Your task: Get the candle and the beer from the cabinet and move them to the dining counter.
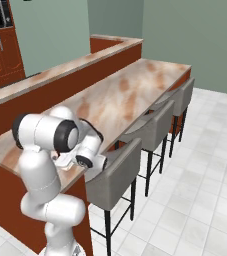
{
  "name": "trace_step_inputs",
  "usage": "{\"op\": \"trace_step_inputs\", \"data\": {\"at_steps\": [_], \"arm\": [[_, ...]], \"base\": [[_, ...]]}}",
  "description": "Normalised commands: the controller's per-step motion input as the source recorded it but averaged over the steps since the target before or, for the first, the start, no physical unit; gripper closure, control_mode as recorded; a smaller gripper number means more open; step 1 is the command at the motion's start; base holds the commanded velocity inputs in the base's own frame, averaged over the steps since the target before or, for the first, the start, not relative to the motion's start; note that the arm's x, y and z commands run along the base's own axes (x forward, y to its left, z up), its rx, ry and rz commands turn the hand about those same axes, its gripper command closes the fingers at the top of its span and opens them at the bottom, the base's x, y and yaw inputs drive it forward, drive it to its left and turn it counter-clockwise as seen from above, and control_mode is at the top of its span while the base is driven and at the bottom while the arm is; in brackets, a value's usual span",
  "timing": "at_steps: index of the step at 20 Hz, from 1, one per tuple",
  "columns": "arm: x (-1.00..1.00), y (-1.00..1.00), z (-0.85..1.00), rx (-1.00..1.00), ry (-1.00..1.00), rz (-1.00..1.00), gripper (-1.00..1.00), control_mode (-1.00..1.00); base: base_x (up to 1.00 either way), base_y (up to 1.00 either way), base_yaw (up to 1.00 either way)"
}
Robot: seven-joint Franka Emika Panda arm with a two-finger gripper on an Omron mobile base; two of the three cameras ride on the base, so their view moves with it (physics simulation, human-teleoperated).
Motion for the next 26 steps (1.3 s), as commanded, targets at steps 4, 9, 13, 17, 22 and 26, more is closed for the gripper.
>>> {"op": "trace_step_inputs", "data": {"at_steps": [4,9,13,17,22,26], "arm": [[-0.2,-0.25,0.15,0.0,0.0,0.0,-1.0,-1.0],[-0.28,-0.27,0.18,0.0,0.01,0.0,-1.0,-1.0],[-0.44,-0.29,0.22,0.0,0.01,-0.01,-1.0,-1.0],[-0.7,-0.25,0.35,0.0,0.0,-0.04,-1.0,-1.0],[-0.75,-0.22,0.5,0.0,0.0,-0.06,-1.0,-1.0],[-0.66,-0.23,0.64,0.0,0.0,-0.07,-1.0,-1.0]], "base": [[0.0,0.0,0.0],[0.0,0.0,0.0],[0.0,0.0,0.0],[0.0,0.0,0.0],[0.0,0.0,0.0],[0.0,0.0,0.0]]}}
